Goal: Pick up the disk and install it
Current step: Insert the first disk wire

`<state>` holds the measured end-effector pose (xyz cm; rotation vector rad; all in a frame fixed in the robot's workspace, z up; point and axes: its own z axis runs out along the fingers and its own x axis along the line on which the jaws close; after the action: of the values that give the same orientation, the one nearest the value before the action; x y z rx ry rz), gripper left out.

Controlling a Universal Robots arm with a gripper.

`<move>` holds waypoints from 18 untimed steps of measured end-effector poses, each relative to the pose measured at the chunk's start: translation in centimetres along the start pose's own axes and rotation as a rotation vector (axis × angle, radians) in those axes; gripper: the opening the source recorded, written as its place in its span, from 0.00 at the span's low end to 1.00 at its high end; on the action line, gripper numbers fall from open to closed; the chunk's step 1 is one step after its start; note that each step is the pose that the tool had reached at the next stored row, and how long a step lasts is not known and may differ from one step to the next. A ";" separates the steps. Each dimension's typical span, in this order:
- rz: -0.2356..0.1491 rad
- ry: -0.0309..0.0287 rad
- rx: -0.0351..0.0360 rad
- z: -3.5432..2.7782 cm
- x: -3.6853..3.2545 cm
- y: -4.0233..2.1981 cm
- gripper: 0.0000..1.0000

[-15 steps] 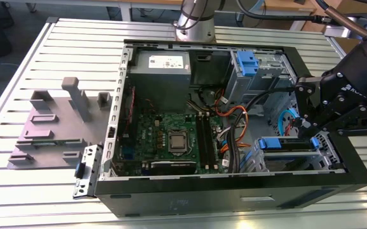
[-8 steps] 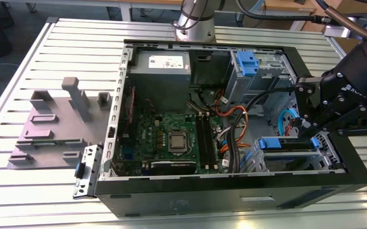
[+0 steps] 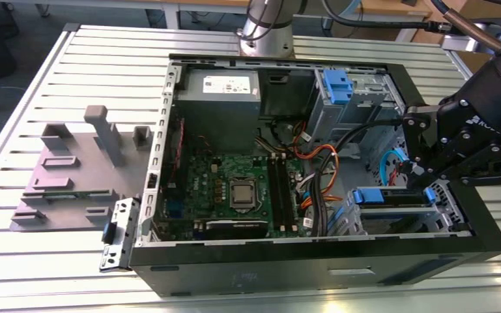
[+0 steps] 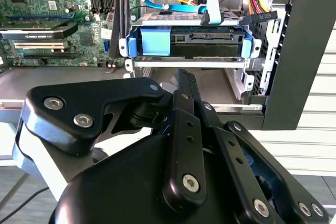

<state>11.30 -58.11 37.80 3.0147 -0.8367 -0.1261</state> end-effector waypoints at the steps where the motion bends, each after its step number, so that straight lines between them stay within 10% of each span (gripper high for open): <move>1: -0.001 0.0000 -0.0001 0.00 0.00 0.00 0.11; 18: -0.017 0.0005 -0.0013 0.01 0.00 0.00 0.11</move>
<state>11.30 -58.11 37.79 3.0208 -0.8115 -0.1259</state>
